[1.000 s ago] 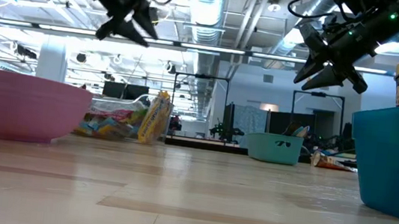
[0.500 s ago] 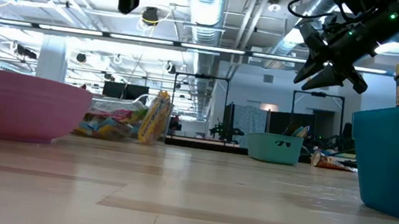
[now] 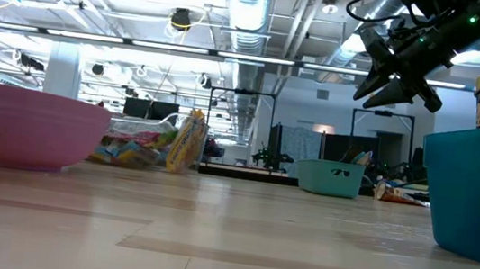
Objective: Pick & Place Food Item
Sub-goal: Put the orange noodle pack into the transparent bin
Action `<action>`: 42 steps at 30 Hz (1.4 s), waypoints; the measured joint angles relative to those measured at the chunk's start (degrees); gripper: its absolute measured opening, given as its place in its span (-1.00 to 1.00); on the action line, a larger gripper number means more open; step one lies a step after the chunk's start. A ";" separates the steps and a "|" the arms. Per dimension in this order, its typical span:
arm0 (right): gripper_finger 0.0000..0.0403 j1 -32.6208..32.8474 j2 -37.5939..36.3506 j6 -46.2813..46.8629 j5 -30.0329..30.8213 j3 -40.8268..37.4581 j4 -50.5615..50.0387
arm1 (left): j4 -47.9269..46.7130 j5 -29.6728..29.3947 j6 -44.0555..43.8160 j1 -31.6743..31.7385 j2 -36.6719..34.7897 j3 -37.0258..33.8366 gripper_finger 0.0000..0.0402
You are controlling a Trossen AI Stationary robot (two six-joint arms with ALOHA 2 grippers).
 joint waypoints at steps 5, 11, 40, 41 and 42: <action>-0.44 0.00 0.00 -0.10 -0.15 -0.02 0.00 | -0.02 0.00 -0.01 -5.04 0.00 0.00 -0.42; -0.44 0.00 0.00 -1.03 -1.53 -0.01 -0.03 | -0.09 0.00 -0.02 -10.63 0.00 0.00 -0.43; -0.44 0.00 0.00 -1.03 -1.53 0.00 -0.18 | -22.99 -0.61 -43.15 -32.61 0.03 0.00 -0.95; -0.44 0.00 0.00 -1.03 -1.53 -0.01 -0.19 | -24.64 -0.61 -45.32 -33.14 0.04 0.00 -0.98; -0.44 0.00 0.00 -1.03 -1.53 0.00 -0.17 | -26.26 -0.62 -47.17 -33.63 0.05 0.00 -0.99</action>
